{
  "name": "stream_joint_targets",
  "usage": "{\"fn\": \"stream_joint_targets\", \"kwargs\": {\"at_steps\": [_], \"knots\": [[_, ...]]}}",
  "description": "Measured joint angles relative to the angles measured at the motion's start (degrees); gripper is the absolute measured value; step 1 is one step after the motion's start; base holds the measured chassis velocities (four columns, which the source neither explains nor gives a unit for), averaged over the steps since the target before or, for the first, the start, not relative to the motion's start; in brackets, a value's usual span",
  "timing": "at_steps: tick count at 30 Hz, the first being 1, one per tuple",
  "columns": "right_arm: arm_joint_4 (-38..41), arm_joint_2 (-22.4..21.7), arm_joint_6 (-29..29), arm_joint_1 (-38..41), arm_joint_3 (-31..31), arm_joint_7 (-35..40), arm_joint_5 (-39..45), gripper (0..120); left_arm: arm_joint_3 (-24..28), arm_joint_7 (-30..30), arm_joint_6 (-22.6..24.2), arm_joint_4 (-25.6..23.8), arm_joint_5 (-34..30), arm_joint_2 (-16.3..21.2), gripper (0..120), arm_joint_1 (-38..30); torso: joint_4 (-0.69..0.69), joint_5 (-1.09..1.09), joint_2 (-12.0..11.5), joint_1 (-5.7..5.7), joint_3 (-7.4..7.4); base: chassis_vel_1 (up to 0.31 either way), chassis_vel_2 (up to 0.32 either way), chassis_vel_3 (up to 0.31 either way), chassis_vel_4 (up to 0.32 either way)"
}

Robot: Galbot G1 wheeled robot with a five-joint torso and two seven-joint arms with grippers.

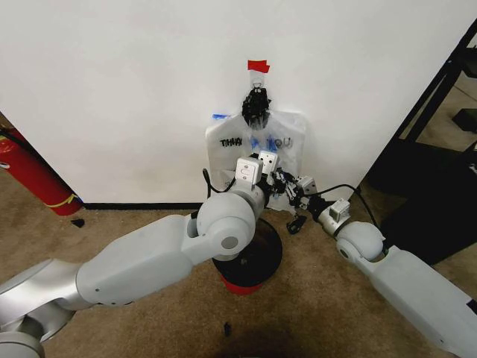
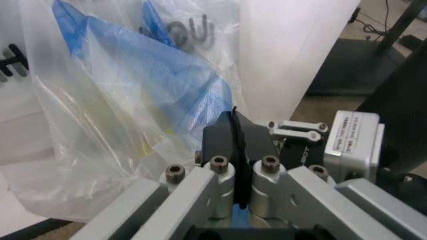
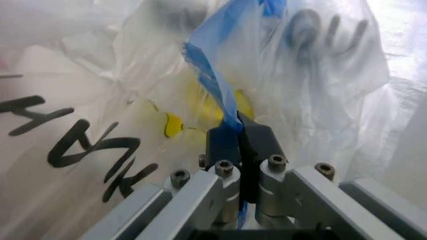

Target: Pick up the garbage bag from the wall and place it over the trash bin.

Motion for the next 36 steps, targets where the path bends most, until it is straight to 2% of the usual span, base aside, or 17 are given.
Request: {"fn": "stream_joint_targets", "kwargs": {"at_steps": [8,14,22,26,36], "knots": [[3.76,0.00,-0.37,-3.47,3.93,1.61,2.96,0,-1.50,0.22,-0.90,-1.38,0.29,2.06,0,1.85,0.01,0.00,0.00,0.00,0.00,0.000,0.000,0.000,0.000],[11.49,-0.81,-1.01,-11.77,11.46,2.96,6.81,0,-4.56,1.77,-1.68,-4.63,1.01,6.21,0,5.82,-0.01,0.00,0.00,-0.01,-0.01,0.000,0.000,0.000,0.000],[17.66,-1.61,-0.98,-20.60,19.12,2.65,7.50,0,-6.57,2.39,-1.85,-8.40,1.19,9.12,0,9.95,0.01,-0.02,0.00,-0.01,-0.01,0.000,0.000,0.000,0.000],[21.29,-0.54,-0.60,-27.43,23.66,2.40,6.78,0,-8.80,3.30,-2.07,-10.56,1.57,10.95,0,13.04,-0.01,-0.01,0.00,-0.01,-0.01,0.000,0.000,0.000,0.000],[25.60,2.38,0.14,-35.69,26.14,2.00,3.85,0,-12.91,4.44,-2.32,-14.78,2.15,13.64,0,19.17,-0.01,-0.01,0.00,-0.01,-0.01,0.000,0.000,0.000,0.000]]}}
